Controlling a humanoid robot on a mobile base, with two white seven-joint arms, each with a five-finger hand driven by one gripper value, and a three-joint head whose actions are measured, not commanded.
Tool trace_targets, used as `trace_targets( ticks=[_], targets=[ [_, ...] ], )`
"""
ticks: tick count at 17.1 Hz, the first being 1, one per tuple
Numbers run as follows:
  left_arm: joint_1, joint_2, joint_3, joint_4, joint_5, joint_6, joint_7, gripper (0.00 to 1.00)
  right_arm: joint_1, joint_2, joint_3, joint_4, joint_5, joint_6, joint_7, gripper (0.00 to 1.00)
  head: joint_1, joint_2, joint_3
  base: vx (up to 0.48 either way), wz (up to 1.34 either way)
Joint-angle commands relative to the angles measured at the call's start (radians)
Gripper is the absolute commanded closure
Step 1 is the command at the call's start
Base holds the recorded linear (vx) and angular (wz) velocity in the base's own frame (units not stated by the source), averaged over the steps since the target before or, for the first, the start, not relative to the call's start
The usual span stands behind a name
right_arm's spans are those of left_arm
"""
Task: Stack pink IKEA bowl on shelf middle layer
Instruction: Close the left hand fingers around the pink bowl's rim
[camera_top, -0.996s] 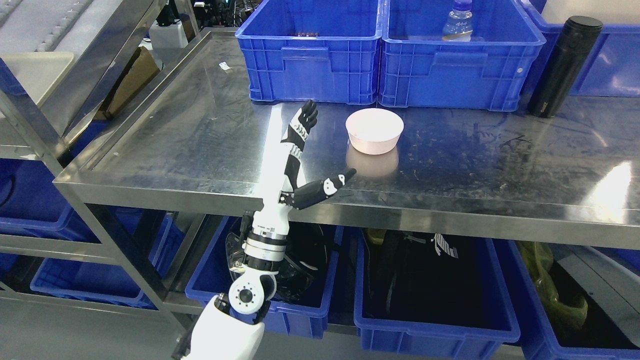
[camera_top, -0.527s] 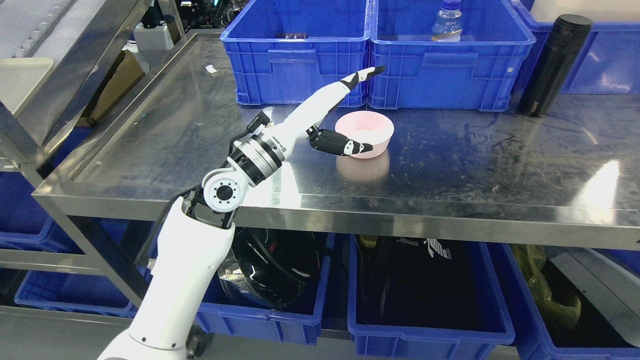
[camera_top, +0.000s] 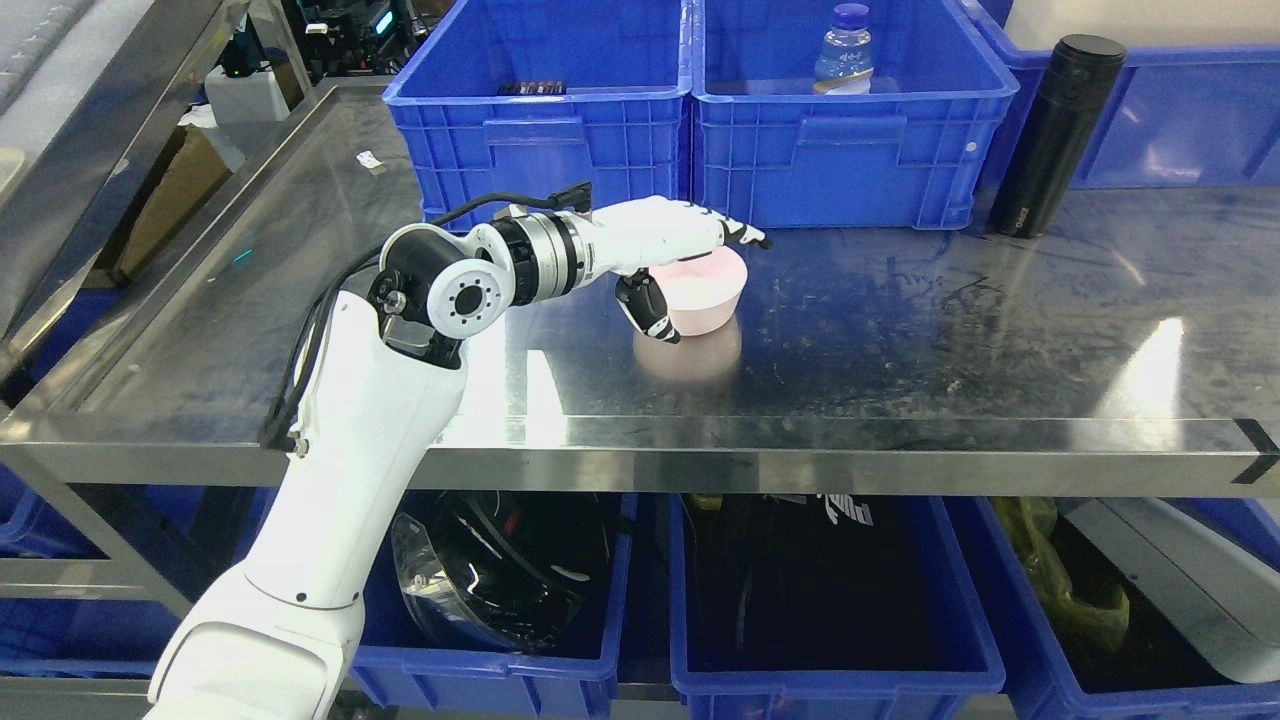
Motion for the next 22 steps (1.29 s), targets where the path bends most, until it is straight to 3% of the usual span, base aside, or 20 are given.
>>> trace_targets(
  ticks=[1,5,13,19,22],
  targets=[
    [-0.075,-0.068,-0.043,0.139,-0.170,0.002,-0.072,0.12,0.003,-0.017,0.000,-0.017,0.000,0.000,0.000,0.00,0.0000,0.000,0.000,0.049,-0.16],
    [-0.101,-0.123,-0.046,0.240,-0.237,0.000,-0.066,0.12,0.004,-0.017,0.000,-0.017,0.000,0.000,0.000,0.00,0.0000,0.000,0.000,0.039,-0.07],
    [-0.093,-0.115,-0.048,0.248,-0.245,0.002,-0.091,0.14,0.004,-0.017,0.000,-0.017,0.000,0.000,0.000,0.00,0.0000,0.000,0.000,0.006,-0.02],
    [-0.095,-0.126,-0.034,0.277,-0.245,-0.006,-0.086,0.25,0.004,-0.017,0.000,-0.017,0.000,0.000,0.000,0.00,0.0000,0.000,0.000,0.000,0.00],
    [-0.111,-0.131,-0.019,0.278,-0.239,-0.010,-0.087,0.25,0.004,-0.017,0.000,-0.017,0.000,0.000,0.000,0.00,0.0000,0.000,0.000,0.000,0.00]
  ],
)
